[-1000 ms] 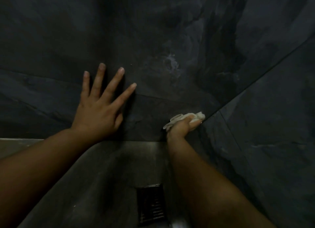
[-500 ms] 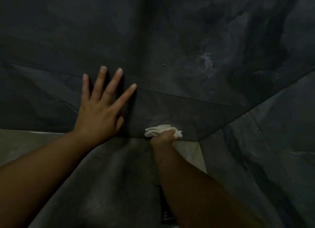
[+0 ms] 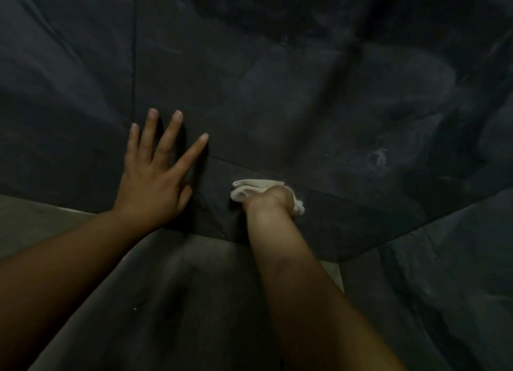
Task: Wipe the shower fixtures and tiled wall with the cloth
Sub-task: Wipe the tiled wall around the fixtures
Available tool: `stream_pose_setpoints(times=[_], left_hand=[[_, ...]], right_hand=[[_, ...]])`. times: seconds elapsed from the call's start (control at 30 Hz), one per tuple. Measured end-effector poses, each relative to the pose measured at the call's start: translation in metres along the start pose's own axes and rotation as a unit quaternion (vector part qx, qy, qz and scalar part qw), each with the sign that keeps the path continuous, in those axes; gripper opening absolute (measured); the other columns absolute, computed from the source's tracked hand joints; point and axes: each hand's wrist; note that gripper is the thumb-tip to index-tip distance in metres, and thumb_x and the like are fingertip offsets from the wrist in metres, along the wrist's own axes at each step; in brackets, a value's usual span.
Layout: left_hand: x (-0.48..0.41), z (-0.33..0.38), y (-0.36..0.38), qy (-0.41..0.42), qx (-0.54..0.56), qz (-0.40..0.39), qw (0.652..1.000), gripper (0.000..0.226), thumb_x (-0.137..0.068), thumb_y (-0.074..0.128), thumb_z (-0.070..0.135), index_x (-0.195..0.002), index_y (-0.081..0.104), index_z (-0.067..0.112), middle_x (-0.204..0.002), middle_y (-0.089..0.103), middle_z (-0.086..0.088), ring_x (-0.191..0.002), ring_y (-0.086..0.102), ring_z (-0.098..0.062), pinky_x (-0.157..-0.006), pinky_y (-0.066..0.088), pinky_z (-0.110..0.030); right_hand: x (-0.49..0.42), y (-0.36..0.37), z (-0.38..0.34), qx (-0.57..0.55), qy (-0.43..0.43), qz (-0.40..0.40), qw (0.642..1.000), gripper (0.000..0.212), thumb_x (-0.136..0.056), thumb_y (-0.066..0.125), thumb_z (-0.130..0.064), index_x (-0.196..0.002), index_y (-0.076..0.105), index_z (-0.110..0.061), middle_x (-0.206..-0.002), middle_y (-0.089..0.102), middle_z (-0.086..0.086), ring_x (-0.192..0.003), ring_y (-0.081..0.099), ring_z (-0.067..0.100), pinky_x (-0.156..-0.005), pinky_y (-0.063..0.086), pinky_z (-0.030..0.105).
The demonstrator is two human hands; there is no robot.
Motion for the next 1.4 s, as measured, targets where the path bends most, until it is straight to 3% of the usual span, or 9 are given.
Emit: stream_pose_setpoints(times=[0.1, 0.2, 0.43, 0.53, 0.67, 0.77, 0.93, 1.07, 1.4], left_hand=[[-0.001, -0.013, -0.007, -0.013, 0.001, 0.013, 1.0, 0.084, -0.072, 0.039, 0.039, -0.149, 0.008, 0.031, -0.156, -0.006, -0.011, -0.142, -0.011, -0.036, -0.114, -0.008, -0.048], [-0.001, -0.032, -0.018, -0.031, 0.002, 0.02, 0.999, 0.084, -0.072, 0.038, 0.039, -0.148, 0.002, 0.035, -0.156, -0.009, -0.008, -0.142, -0.012, -0.035, -0.114, -0.008, -0.047], [0.008, -0.072, -0.03, -0.125, 0.02, 0.037, 0.991, 0.076, -0.077, 0.04, 0.037, -0.148, 0.015, 0.025, -0.152, 0.003, -0.015, -0.138, 0.001, -0.045, -0.111, 0.007, -0.059], [0.011, -0.088, -0.033, -0.217, 0.043, 0.039, 0.974, 0.079, -0.077, 0.042, 0.036, -0.148, 0.01, 0.025, -0.153, 0.002, -0.023, -0.14, -0.001, -0.044, -0.112, 0.006, -0.057], [0.016, -0.109, -0.038, -0.275, 0.047, 0.05, 0.959, 0.082, -0.076, 0.047, 0.033, -0.148, 0.008, 0.024, -0.153, 0.003, -0.023, -0.141, 0.0, -0.042, -0.112, 0.009, -0.057], [0.024, -0.131, -0.05, -0.297, 0.03, 0.039, 0.954, 0.081, -0.075, 0.041, 0.036, -0.148, 0.01, 0.023, -0.154, 0.005, -0.023, -0.141, 0.001, -0.043, -0.112, 0.005, -0.056], [0.03, -0.17, -0.071, -0.355, 0.028, 0.057, 0.933, 0.085, -0.078, 0.055, 0.02, -0.149, 0.008, 0.019, -0.155, 0.002, -0.021, -0.142, 0.001, -0.041, -0.112, 0.011, -0.056], [0.044, -0.203, -0.079, -0.406, 0.105, 0.057, 0.906, 0.091, -0.074, 0.056, 0.002, -0.149, 0.005, 0.012, -0.158, -0.004, -0.01, -0.143, 0.011, -0.032, -0.111, 0.027, -0.048], [0.084, -0.24, -0.079, -0.406, 0.198, -0.035, 0.891, 0.082, -0.083, 0.044, -0.005, -0.149, 0.001, 0.019, -0.158, 0.008, 0.001, -0.143, 0.017, -0.019, -0.114, 0.025, -0.042]], right_hand=[[0.043, 0.014, -0.016, -0.025, -0.119, 0.018, 0.992, 0.047, -0.1, 0.037, -0.029, -0.145, 0.022, -0.031, -0.15, 0.025, -0.005, -0.131, 0.037, 0.019, -0.109, 0.032, 0.043], [0.078, 0.02, -0.001, 0.01, -0.299, -0.017, 0.954, 0.06, -0.1, 0.037, -0.026, -0.15, 0.003, -0.026, -0.157, -0.009, -0.002, -0.144, 0.002, 0.014, -0.111, 0.004, 0.021], [0.079, 0.041, 0.031, 0.189, -0.654, -0.048, 0.73, 0.057, -0.095, 0.038, -0.034, -0.146, 0.012, -0.031, -0.154, -0.004, 0.01, -0.142, -0.009, 0.023, -0.115, -0.003, 0.047], [0.088, 0.05, 0.032, 0.22, -0.697, -0.047, 0.681, 0.057, -0.092, 0.039, -0.034, -0.144, 0.014, -0.029, -0.152, 0.0, 0.011, -0.143, -0.01, 0.025, -0.114, -0.003, 0.052], [0.121, 0.073, 0.038, 0.297, -0.782, -0.084, 0.542, 0.054, -0.09, 0.041, -0.034, -0.14, 0.024, -0.032, -0.152, 0.004, 0.006, -0.141, -0.022, 0.021, -0.113, -0.009, 0.053], [0.154, 0.096, 0.045, 0.312, -0.81, -0.081, 0.49, 0.056, -0.089, 0.044, -0.033, -0.141, 0.023, -0.033, -0.151, 0.007, 0.006, -0.143, -0.01, 0.029, -0.112, -0.008, 0.055], [0.196, 0.132, 0.057, 0.358, -0.871, -0.111, 0.318, 0.069, -0.082, 0.056, -0.024, -0.144, 0.027, -0.032, -0.153, 0.011, 0.004, -0.141, -0.002, 0.031, -0.11, -0.013, 0.054], [0.23, 0.158, 0.081, 0.404, -0.88, -0.149, 0.202, 0.054, -0.091, 0.043, -0.035, -0.144, 0.035, -0.028, -0.154, 0.026, 0.003, -0.14, 0.012, 0.031, -0.11, -0.01, 0.052], [0.237, 0.171, 0.142, 0.519, -0.813, -0.261, 0.028, 0.061, -0.094, 0.019, -0.018, -0.151, -0.001, -0.02, -0.157, -0.017, 0.004, -0.142, -0.019, 0.03, -0.101, -0.033, 0.047]])
Point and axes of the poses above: each hand's wrist, its own x-axis away from the middle knuckle, its own y-axis out of the palm, z = x × y
